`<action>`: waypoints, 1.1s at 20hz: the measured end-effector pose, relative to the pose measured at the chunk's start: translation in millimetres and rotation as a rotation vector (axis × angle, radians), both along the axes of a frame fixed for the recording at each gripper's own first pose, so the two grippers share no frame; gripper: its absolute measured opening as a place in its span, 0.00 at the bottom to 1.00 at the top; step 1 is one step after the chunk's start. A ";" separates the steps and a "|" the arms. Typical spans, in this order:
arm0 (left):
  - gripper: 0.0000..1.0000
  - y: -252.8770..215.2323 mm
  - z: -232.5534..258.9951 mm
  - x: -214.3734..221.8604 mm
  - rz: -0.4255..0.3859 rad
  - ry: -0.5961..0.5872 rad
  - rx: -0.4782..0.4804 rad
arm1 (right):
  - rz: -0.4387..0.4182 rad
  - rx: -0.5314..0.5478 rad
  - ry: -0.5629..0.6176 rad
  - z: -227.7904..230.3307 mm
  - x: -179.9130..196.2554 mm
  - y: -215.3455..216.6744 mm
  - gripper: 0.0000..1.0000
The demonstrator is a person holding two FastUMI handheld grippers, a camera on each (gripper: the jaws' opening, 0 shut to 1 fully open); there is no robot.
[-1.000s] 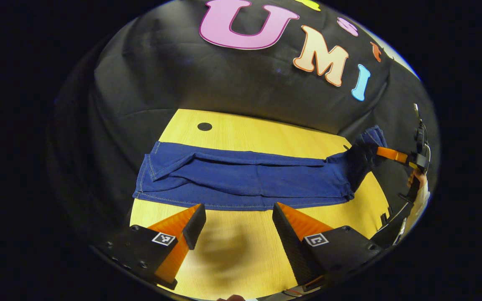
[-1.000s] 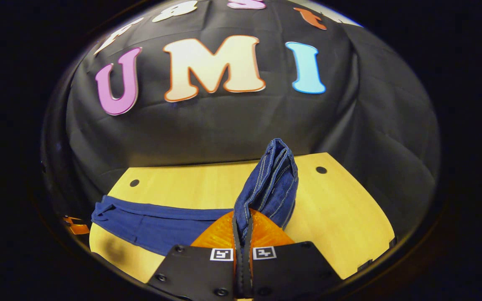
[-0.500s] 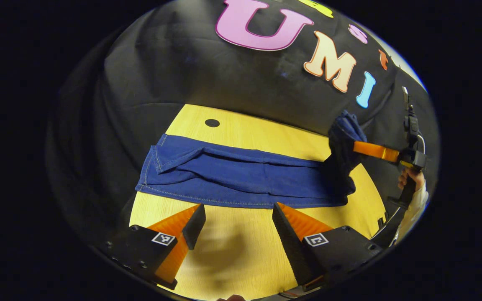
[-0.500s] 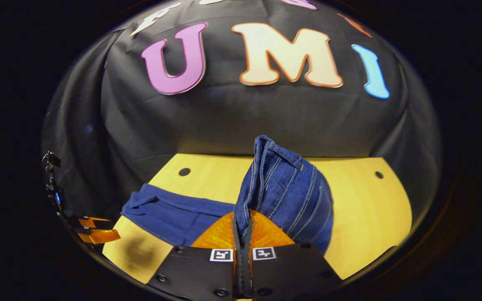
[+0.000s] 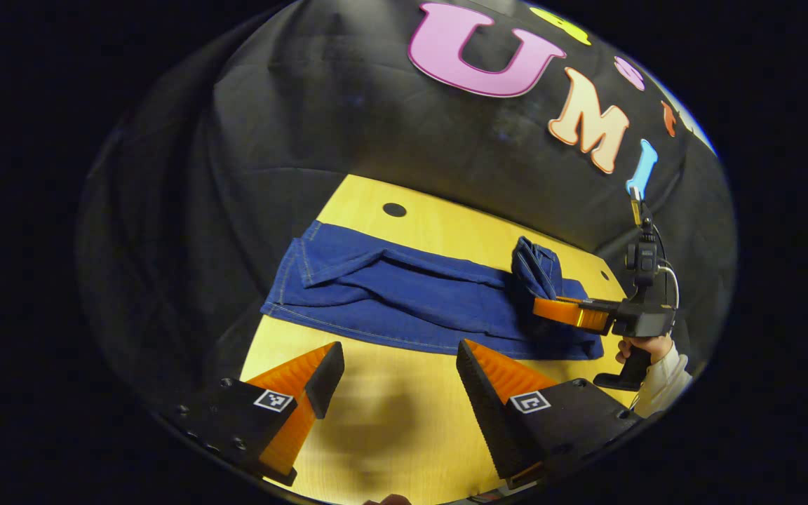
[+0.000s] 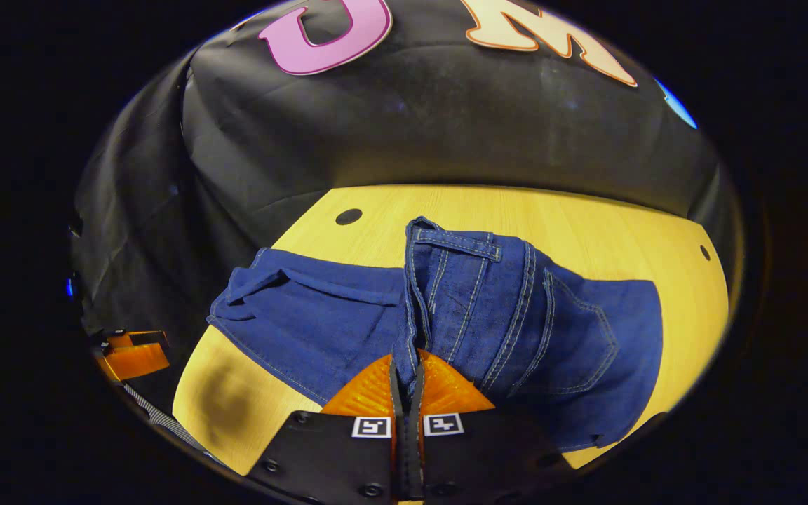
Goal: Grasp the waist and the cuffs of the jeans and fold them to make the two legs overlap; first hold the waist and fold one-third of the jeans toward the cuffs, then hold the cuffs and fold the remaining one-third in the same direction to finish folding.
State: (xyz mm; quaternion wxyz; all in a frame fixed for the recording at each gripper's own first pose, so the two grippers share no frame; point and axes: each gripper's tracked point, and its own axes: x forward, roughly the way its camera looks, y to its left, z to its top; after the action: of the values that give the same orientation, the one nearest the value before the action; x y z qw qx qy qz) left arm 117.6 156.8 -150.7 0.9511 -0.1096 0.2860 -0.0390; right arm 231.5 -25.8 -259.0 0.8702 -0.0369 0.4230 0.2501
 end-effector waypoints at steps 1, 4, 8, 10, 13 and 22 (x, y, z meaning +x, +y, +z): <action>0.96 8.0 -2.2 2.3 0.020 -0.002 -0.001 | 0.008 -0.001 -0.002 0.5 2.5 -0.5 0.00; 0.96 26.6 -3.5 15.5 0.057 -0.010 -0.020 | 0.032 0.017 -0.008 4.5 1.0 0.4 0.03; 0.96 52.5 -10.8 41.4 0.096 -0.008 -0.004 | 0.076 0.058 0.018 10.5 -13.7 -1.0 0.30; 0.96 64.6 -16.1 54.3 0.101 -0.007 0.035 | 0.116 0.052 0.014 15.5 -24.1 -2.6 0.57; 0.96 75.8 -25.3 72.5 0.092 0.020 0.084 | 0.121 0.062 -0.031 38.1 -26.8 -7.6 0.97; 0.96 87.9 -65.8 97.7 0.103 0.113 0.110 | 0.044 0.039 -0.105 97.8 -21.3 -71.0 0.98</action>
State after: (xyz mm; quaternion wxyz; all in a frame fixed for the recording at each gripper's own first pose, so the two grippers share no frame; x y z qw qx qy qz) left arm 215.3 244.7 -216.5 0.9388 -0.0739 0.3349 0.0321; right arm 210.3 -96.7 -161.2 0.8860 -0.0423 0.3709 0.2751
